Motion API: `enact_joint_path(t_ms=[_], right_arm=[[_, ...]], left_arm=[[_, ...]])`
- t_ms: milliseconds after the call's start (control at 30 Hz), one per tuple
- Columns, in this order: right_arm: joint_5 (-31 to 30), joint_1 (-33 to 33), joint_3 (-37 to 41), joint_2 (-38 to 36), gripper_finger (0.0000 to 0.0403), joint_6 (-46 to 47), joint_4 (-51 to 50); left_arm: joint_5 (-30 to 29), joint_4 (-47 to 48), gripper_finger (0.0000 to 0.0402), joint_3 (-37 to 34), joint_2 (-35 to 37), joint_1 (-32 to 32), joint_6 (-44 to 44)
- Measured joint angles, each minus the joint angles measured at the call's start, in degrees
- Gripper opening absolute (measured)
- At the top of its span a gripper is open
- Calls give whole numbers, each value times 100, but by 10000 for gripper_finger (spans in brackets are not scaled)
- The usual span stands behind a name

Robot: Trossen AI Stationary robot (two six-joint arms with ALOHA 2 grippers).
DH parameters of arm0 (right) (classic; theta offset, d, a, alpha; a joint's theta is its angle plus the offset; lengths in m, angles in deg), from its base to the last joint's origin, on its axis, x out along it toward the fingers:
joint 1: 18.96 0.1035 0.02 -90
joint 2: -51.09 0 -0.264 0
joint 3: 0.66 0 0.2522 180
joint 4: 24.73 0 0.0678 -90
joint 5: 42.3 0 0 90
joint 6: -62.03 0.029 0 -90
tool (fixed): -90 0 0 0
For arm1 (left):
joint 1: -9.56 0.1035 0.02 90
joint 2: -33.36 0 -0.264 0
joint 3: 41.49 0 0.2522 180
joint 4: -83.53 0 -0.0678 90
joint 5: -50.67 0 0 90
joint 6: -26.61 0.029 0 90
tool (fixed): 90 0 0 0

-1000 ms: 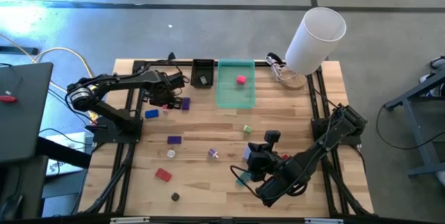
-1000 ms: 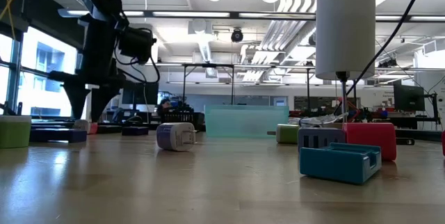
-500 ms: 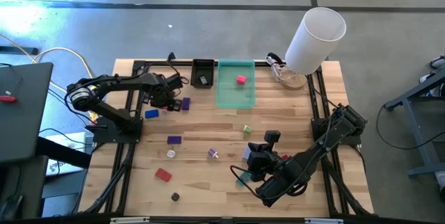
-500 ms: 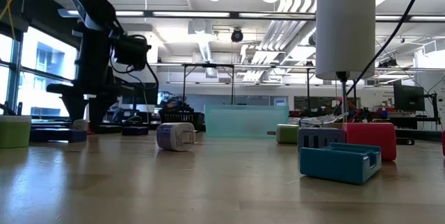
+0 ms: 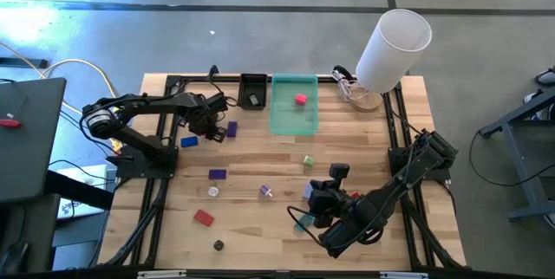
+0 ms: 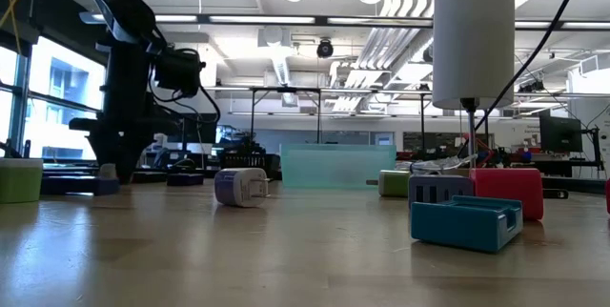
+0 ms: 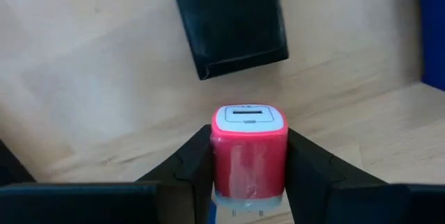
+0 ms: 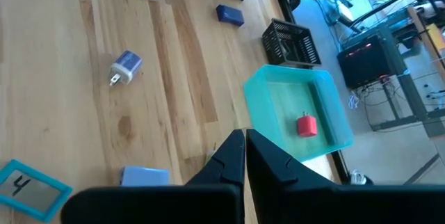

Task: Pick & Place Office items
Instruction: Put the pink white charger adapter into the green bin

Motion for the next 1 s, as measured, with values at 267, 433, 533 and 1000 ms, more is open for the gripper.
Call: enact_joint_path(t_ms=[267,433,533,1000], right_arm=[[176,-2,0,0,2,-437,194],[481,0,0,0,2,-1087,586],[896,-2,0,0,2,-1654,658],[2213,-175,0,0,80,-3394,2251]], left_arm=[[-153,15,122,27,108,-143,261],[90,337,122,290,731,-408,361],[759,-11,122,316,1361,-560,530],[2207,-2603,122,319,3358,-2890,456]])
